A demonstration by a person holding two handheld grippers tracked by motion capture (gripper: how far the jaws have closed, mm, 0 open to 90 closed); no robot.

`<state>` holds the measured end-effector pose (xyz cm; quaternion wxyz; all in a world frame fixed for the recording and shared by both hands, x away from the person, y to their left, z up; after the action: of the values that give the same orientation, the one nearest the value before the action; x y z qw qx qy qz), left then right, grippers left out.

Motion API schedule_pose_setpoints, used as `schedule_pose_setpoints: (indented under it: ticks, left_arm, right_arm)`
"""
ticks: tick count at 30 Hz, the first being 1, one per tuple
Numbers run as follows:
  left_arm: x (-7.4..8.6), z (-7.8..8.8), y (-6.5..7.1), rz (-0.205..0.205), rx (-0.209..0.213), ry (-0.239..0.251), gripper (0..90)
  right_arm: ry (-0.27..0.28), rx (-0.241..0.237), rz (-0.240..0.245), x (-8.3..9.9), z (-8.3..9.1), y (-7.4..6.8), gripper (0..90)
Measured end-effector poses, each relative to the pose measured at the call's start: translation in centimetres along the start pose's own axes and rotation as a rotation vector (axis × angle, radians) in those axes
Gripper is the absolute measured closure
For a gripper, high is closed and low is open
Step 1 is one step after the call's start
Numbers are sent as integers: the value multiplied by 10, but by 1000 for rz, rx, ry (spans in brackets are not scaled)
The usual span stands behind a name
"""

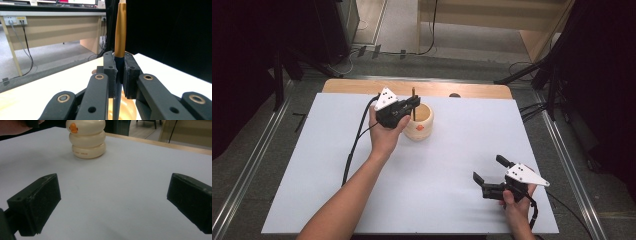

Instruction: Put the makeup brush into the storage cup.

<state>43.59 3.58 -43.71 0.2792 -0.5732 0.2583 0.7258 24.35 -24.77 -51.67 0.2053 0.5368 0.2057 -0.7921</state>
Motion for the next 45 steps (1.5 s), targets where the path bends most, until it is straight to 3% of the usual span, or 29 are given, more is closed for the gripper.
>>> schedule_pose_setpoints:
  ticks: [12, 17, 22, 25, 28, 32, 45]
  left_arm:
    - [17, -8, -7, 20, -17, -84, 810]
    - [15, -3, -4, 17, -11, -95, 615]
    - [10, 4, -3, 50, 9, -90, 340]
    - [11, 8, -2, 65, 72, -111, 158]
    - [14, 13, -1, 51, 114, -131, 0]
    - [12, 25, -3, 59, 111, -101, 0]
    - [18, 52, -10, 42, 75, -73, 0]
  right_arm:
    - [-1, 1, 2, 0, 0, 0, 0]
    - [-3, 3, 1, 0, 0, 0, 0]
    - [-4, 3, -1, 1, 0, 0, 0]
    - [-3, 3, -1, 0, -1, 0, 0]
    - [-3, 4, -1, 1, -1, 0, 0]
    - [-1, 5, -2, 0, 0, 1, 0]
    - [-6, 8, -1, 1, -2, 0, 0]
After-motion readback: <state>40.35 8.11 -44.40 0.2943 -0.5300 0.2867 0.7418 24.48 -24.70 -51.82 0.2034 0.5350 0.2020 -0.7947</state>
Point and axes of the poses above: each handheld gripper's, and its own axes: z roughly backward along the jaws, x roughly out of its underside, y roughly to its right, the point moved 5 cm from there along -z, roughly forward along the jaws, and after that the axes turned 5 degrees about -x, right-handed, at the moved point
